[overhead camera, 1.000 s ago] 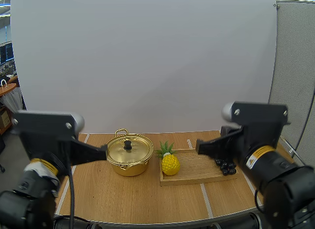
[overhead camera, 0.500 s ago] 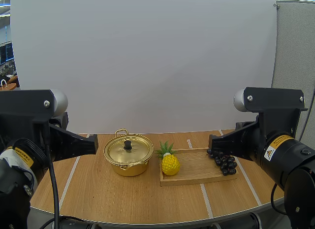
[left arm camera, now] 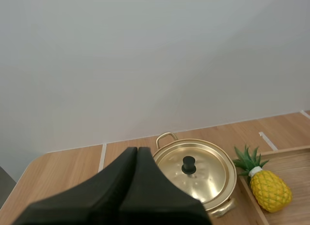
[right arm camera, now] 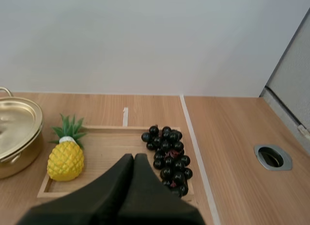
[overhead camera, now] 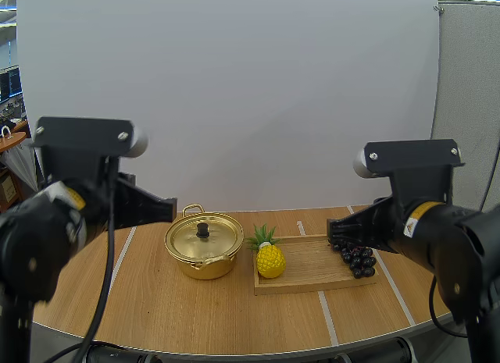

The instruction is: Open the pot, put the grape inside, and close it

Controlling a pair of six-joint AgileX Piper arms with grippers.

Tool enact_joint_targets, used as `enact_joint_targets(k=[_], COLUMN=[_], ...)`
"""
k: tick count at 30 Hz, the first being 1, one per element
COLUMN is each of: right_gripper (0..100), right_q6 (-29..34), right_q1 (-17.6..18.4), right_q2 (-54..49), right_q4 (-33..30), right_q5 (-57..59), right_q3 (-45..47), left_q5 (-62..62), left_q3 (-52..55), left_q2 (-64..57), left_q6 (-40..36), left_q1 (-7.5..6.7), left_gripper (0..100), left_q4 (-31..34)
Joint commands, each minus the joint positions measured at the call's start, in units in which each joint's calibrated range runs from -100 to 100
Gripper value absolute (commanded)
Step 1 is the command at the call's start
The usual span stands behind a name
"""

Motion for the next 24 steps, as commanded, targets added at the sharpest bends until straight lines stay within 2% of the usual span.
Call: enact_joint_targets(k=[1,6,13,22,24], right_gripper=[0,0,0,0,0], right_q6=[-0.4,-0.4,-0.3,-0.3,-0.3], right_q1=[0.1,0.1,0.1,0.1,0.1], right_q2=[5.0,11.2,17.1,18.8,18.8], right_q4=[-0.6,-0.6,-0.6,-0.6,-0.6], right_q5=[-3.6,-7.7,-11.1,-2.4,-0.7], right_q3=[-0.6,-0.6,-0.6,-0.6,-0.6], left_q5=[-7.7,-14.3,-22.7,-23.5,-23.5], left_q3=[-0.2,-0.2,-0.4,-5.2,-5.9], left_q2=[7.4,16.0,29.4,43.9,45.7], left_q6=[2.6,5.6,13.0,22.1,25.6], left_q1=[-0.16,-0.25,-0.25,-0.39,-0.39], left_gripper=[0,0,0,0,0], left_q4=[-1.8,-1.9,-6.8,-16.4,-20.5])
